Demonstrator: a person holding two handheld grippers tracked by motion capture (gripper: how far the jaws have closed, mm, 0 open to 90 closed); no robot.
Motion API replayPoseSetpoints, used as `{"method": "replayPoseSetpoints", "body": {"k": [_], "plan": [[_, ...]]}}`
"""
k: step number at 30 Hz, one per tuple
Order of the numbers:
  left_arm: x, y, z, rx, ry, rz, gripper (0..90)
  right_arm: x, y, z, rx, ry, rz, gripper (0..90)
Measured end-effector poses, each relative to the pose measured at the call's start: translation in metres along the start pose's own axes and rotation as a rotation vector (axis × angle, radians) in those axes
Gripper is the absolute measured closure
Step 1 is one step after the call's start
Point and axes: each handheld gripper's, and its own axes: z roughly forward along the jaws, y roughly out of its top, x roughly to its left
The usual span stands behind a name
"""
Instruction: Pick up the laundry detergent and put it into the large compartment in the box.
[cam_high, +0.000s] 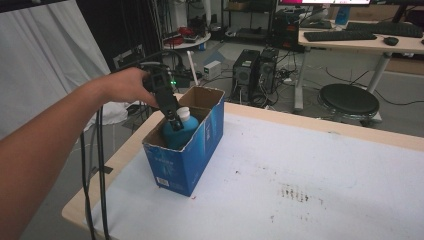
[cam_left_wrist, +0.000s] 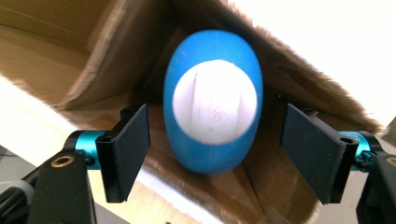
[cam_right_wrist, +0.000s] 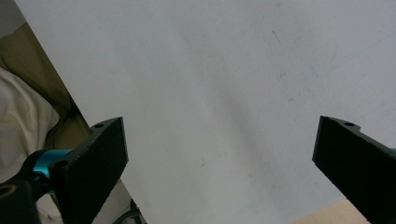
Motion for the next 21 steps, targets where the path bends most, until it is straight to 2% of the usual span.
{"method": "replayPoseSetpoints", "body": {"k": [1, 2, 5, 7, 8, 11, 12, 13, 14, 15, 16, 19, 21], "plan": [[0.0, 0.0, 0.0, 0.0, 0.0, 0.0, 24.5, 0.0, 0.0, 0.0, 0.0, 0.001, -0.001, 2.4], [-0.001, -0.001, -0.011, -0.036, 0.001, -0.019, 24.5, 0.001, 0.0, 0.0, -0.002, 0.001, -0.001, 2.3], [-0.004, -0.001, -0.024, -0.053, 0.011, -0.032, 21.4, 0.001, -0.001, 0.0, -0.003, 0.0, -0.004, 2.3], [-0.007, 0.0, -0.028, -0.066, 0.01, -0.033, 20.5, 0.001, -0.001, -0.001, -0.007, 0.0, -0.002, 2.3], [-0.012, 0.002, -0.036, -0.092, -0.005, -0.034, 20.5, 0.001, -0.002, -0.002, -0.007, -0.002, 0.001, 2.3], [-0.019, 0.006, -0.044, -0.111, 0.007, -0.027, 20.5, 0.0, -0.003, -0.002, -0.008, -0.003, 0.005, 2.3], [-0.026, 0.01, -0.05, -0.116, 0.007, -0.02, 20.5, 0.0, -0.003, -0.002, -0.008, -0.001, 0.005, 2.4], [-0.026, 0.01, -0.05, -0.116, 0.007, -0.02, 20.5, 0.0, -0.003, -0.003, -0.01, -0.001, 0.005, 2.3], [-0.033, 0.016, -0.054, -0.131, 0.007, -0.002, 20.5, 0.0, -0.003, -0.003, -0.011, -0.003, 0.002, 2.3], [-0.033, 0.016, -0.054, -0.131, 0.007, -0.002, 20.5, 0.001, -0.002, -0.003, -0.013, -0.003, 0.005, 2.3], [-0.04, 0.022, -0.057, -0.144, -0.004, 0.008, 20.5, 0.001, -0.002, -0.003, -0.014, -0.005, 0.0, 2.4], [-0.046, 0.029, -0.058, -0.148, -0.011, 0.006, 20.5, 0.003, -0.001, -0.003, -0.016, -0.003, -0.003, 2.3], [-0.057, 0.043, -0.055, -0.156, -0.029, 0.049, 20.5, 0.005, 0.0, -0.002, -0.018, -0.005, -0.011, 2.4]]}}
